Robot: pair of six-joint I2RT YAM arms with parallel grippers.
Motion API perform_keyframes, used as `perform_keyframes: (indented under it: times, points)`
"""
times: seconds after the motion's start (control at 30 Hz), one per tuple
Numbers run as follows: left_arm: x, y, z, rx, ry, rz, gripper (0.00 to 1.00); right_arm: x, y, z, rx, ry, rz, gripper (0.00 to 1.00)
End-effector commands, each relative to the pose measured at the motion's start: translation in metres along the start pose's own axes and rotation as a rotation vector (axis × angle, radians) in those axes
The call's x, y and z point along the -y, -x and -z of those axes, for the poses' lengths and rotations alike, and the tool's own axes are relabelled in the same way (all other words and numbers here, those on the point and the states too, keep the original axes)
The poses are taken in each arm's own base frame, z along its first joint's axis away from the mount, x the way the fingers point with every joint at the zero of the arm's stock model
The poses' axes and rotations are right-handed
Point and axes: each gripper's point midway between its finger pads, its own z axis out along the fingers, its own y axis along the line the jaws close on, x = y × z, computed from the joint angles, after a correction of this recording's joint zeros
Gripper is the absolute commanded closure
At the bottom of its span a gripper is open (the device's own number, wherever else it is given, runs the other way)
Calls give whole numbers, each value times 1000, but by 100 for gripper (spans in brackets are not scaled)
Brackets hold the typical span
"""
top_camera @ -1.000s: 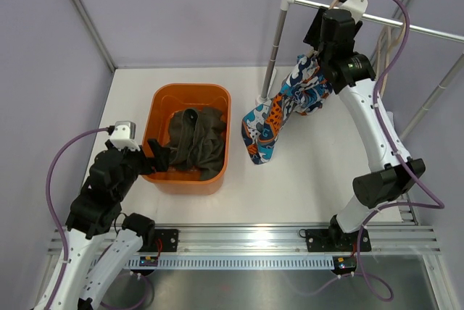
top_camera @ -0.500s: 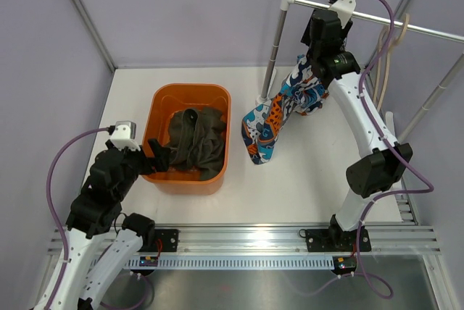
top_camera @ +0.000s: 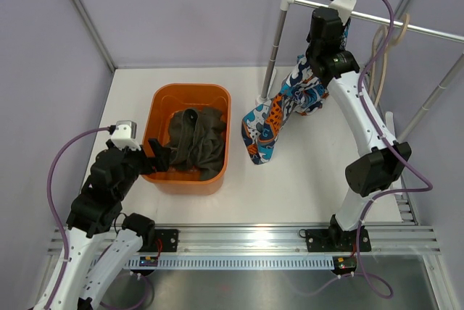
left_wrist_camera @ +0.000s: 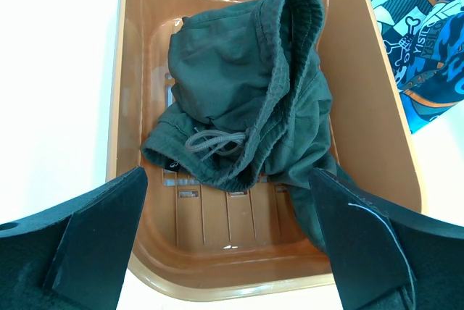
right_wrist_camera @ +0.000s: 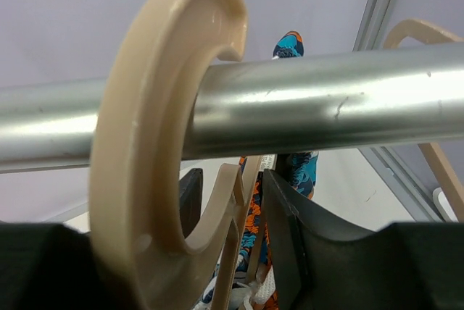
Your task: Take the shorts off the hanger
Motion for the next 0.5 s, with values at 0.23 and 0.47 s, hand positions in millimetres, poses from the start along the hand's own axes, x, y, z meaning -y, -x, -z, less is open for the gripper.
perform_keyframes:
  times: [0.23,0.47]
  points:
    - [2,5,-3,20,-8,-14,1,6,20,4,45,-39,-5,55]
    - [1,4,-3,21,-5,-14,1,10,15,0,25,-44,5,55]
